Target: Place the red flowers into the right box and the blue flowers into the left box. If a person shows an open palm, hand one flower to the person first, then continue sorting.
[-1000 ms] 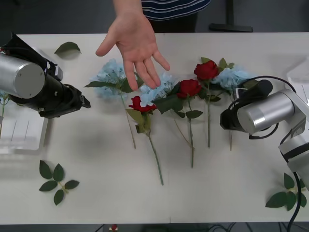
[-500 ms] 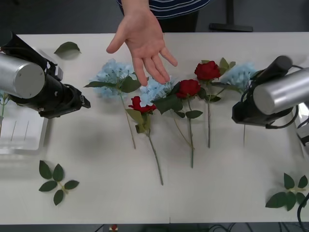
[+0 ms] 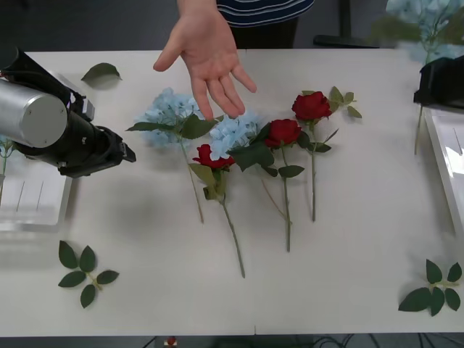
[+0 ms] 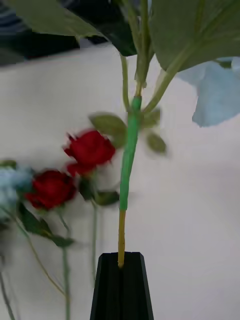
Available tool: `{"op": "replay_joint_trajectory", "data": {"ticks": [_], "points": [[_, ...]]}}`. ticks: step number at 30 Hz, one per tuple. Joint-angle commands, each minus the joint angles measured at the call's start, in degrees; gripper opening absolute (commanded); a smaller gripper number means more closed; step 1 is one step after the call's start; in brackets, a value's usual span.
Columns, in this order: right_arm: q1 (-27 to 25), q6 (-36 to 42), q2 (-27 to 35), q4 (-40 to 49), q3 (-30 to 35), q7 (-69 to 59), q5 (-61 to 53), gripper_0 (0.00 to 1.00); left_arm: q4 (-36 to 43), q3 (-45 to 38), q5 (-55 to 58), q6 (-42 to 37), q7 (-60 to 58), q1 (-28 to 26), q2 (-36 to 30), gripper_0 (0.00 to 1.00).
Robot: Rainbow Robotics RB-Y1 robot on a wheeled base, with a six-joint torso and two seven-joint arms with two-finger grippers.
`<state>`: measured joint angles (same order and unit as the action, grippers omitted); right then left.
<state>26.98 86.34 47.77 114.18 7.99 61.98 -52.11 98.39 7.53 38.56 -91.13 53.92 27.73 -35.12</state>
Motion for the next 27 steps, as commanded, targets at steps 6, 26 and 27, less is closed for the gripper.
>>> {"op": "replay_joint_trajectory", "data": {"ticks": [6, 26, 27], "points": [[3.1, -32.6, 2.0, -3.6, -10.1, 1.5, 4.5, 0.00, 1.5, -0.8, -0.3, 0.4, -0.3, 1.5, -0.6, 1.00], [29.5, -38.0, -11.6, -23.9, -21.8, -4.5, 32.8, 0.00, 1.5, -0.8, -0.3, 0.4, -0.3, 1.5, -0.6, 1.00], [29.7, -38.0, -11.6, -23.8, -21.8, -4.9, 33.2, 0.00, 1.5, -0.8, -0.3, 0.4, -0.3, 1.5, -0.6, 1.00]]}}
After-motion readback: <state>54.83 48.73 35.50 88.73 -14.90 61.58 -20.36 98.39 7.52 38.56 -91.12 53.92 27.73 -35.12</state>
